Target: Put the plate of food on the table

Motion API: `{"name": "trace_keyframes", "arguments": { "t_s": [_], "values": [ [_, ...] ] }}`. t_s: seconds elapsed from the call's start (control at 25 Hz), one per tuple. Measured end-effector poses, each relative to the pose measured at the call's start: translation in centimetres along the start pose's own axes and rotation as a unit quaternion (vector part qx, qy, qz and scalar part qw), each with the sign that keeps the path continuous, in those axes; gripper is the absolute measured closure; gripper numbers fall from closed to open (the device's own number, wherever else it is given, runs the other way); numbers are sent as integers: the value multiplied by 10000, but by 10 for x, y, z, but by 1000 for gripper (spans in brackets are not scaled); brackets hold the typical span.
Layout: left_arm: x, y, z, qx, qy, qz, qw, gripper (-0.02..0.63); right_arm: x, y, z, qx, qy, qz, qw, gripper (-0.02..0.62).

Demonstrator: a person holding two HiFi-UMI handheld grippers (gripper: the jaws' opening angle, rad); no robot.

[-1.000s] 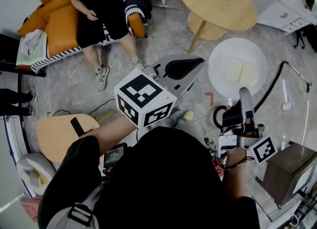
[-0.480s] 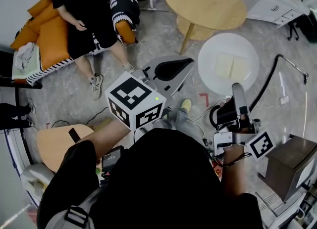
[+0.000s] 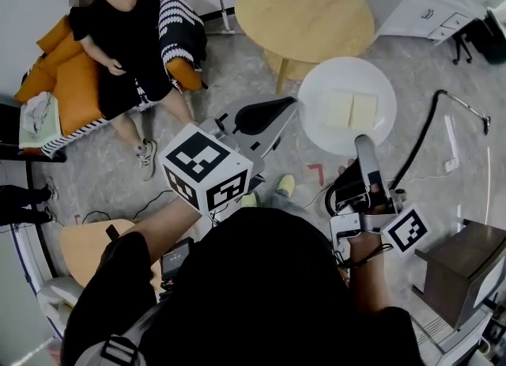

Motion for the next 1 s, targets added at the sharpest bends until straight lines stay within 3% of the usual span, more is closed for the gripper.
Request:
{"name": "trace_keyframes", "arguments": {
  "t_s": [0.36,1.0],
  "values": [
    [34,97,11,189,-56,190,9996,600,80,35,-59,-61,442,-1,9990,577],
    [20,97,11,413,18,275,9988,600,77,32,-76,26,592,72,9982,578]
  ]
}}
Point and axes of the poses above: the fingertips, and each gripper's own axes: y forward along the fingers, z to its left, x out of its top, the point moved 9 cm from there along -y, backward along the fingers, and after that the axes turned 8 degrees about -y, right-handed, at the moved point
